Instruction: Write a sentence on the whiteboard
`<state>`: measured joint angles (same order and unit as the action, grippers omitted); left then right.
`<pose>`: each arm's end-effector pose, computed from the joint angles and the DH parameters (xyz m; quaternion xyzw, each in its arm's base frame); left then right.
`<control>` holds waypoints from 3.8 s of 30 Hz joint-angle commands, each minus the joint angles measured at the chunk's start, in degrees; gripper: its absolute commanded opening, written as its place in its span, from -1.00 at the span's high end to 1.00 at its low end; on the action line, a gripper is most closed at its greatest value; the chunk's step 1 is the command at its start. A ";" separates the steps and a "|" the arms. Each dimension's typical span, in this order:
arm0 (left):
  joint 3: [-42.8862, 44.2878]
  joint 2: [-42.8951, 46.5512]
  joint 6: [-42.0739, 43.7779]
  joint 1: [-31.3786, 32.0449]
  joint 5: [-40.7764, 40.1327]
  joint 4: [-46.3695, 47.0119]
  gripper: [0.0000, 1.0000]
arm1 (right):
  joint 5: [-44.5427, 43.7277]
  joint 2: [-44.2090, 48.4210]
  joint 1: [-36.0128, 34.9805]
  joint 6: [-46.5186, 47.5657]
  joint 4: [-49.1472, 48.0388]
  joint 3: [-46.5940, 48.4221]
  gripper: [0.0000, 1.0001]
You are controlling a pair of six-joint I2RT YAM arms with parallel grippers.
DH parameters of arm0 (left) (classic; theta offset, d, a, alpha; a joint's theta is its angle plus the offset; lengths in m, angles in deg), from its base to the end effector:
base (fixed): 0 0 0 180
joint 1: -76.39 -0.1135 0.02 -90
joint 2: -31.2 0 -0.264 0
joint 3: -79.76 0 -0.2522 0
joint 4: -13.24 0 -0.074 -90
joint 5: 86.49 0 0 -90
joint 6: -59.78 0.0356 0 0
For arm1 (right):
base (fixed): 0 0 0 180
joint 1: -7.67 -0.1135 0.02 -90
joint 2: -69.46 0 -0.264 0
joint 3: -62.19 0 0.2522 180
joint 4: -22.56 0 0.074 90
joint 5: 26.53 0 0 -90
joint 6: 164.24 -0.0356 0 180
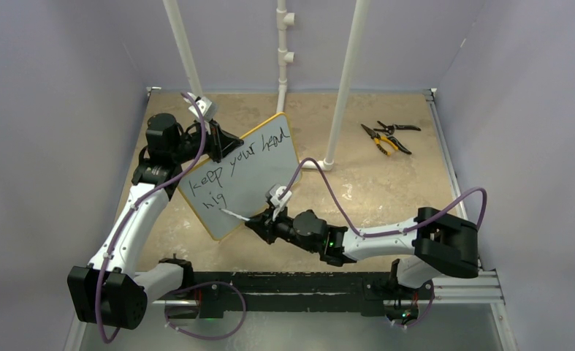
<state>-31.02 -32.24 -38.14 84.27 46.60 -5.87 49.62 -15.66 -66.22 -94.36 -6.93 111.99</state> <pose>0.2445 -0.0584 0.3520 0.2275 0.7297 -0.3646 0.5319 0.0946 0.2967 0.2197 -0.2611 0.6937 0.4256 0.5192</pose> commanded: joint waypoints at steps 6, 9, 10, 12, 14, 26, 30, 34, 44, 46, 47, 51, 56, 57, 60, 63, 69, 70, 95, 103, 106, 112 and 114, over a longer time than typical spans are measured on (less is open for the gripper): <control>-0.66 -0.46 -0.43 0.12 1.56 1.04 1.00 | -3.65 4.44 0.12 1.98 -0.85 2.97 1.00; -0.70 -0.46 -0.43 0.12 1.60 1.11 1.00 | -6.39 5.30 0.23 3.86 0.88 3.18 1.00; -0.69 -0.46 -0.46 0.12 1.60 1.12 1.00 | -7.57 5.89 0.61 4.46 1.64 3.10 1.00; -0.77 -0.46 -0.56 0.12 1.64 1.21 1.00 | -7.95 7.76 2.18 5.05 1.90 2.34 1.00; -0.78 -0.52 -0.69 0.12 1.64 1.30 1.00 | -7.13 9.48 3.46 5.52 1.13 1.63 1.00; -0.85 -0.68 -0.70 0.12 1.64 1.39 1.00 | 0.29 6.37 4.54 5.79 -3.31 3.43 1.00; -0.79 -0.72 -0.60 0.12 1.60 1.39 1.00 | 0.56 6.17 4.54 5.71 -3.25 3.17 1.00; -0.82 -0.63 -0.61 0.12 1.65 1.30 1.00 | 0.57 5.16 4.54 5.88 -3.26 3.91 1.00; -0.78 -0.63 -0.67 0.12 1.65 1.30 1.00 | -1.26 3.54 4.54 4.56 -1.48 4.08 1.00; -0.79 -0.60 -0.60 0.12 1.71 1.30 1.00 | -2.43 3.64 4.54 4.18 -1.45 3.58 1.00; -0.74 -0.63 -0.60 0.12 1.70 1.30 1.00 | -3.18 3.60 4.54 3.94 -1.19 3.44 1.00; -0.74 -0.56 -0.61 0.12 1.70 1.30 1.00 | -2.74 3.32 4.54 2.72 -1.10 1.83 1.00; -0.75 -0.54 -0.60 0.12 1.71 1.30 1.00 | -1.96 3.04 4.46 -0.03 -0.88 0.00 1.00; -0.79 -0.50 -0.60 0.12 1.69 1.30 1.00 | -1.77 2.97 4.45 -0.47 -0.89 -0.26 1.00; -0.71 -0.46 -0.62 0.12 1.73 1.30 1.00 | -1.23 2.65 4.29 -1.29 -0.88 -1.02 1.00; -0.76 -0.45 -0.62 0.12 1.73 1.31 1.00 | -1.02 2.49 4.19 -1.41 -0.62 -1.14 1.00; -0.74 -0.37 -0.65 0.12 1.73 1.30 1.00 | -1.41 2.97 4.17 -1.23 -0.84 -1.08 1.00; -0.74 -0.37 -0.66 0.12 1.69 1.30 1.00 | -1.44 3.20 4.17 -1.24 -1.73 -1.23 1.00; -0.75 -0.37 -0.67 0.12 1.73 1.30 1.00 | -3.39 3.79 4.19 -0.73 -4.87 0.51 1.00; -0.77 -0.37 -0.62 0.12 1.72 1.30 1.00 | -4.66 4.16 4.23 -0.27 -4.89 0.47 1.00; -0.79 -0.39 -0.60 0.12 1.73 1.30 1.00 | -5.09 3.84 4.26 -0.56 -4.75 0.47 1.00; -0.79 -0.37 -0.66 0.12 1.71 1.32 1.00 | -7.52 4.17 4.28 -1.67 -4.15 0.11 1.00; -0.79 -0.28 -0.62 0.12 1.73 1.38 1.00 | -7.97 4.47 4.30 -1.88 -3.90 -0.06 1.00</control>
<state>-31.02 -32.52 -38.14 84.27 46.55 -5.47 46.54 -12.74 -62.19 -95.83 -9.16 111.18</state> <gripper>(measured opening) 0.070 0.114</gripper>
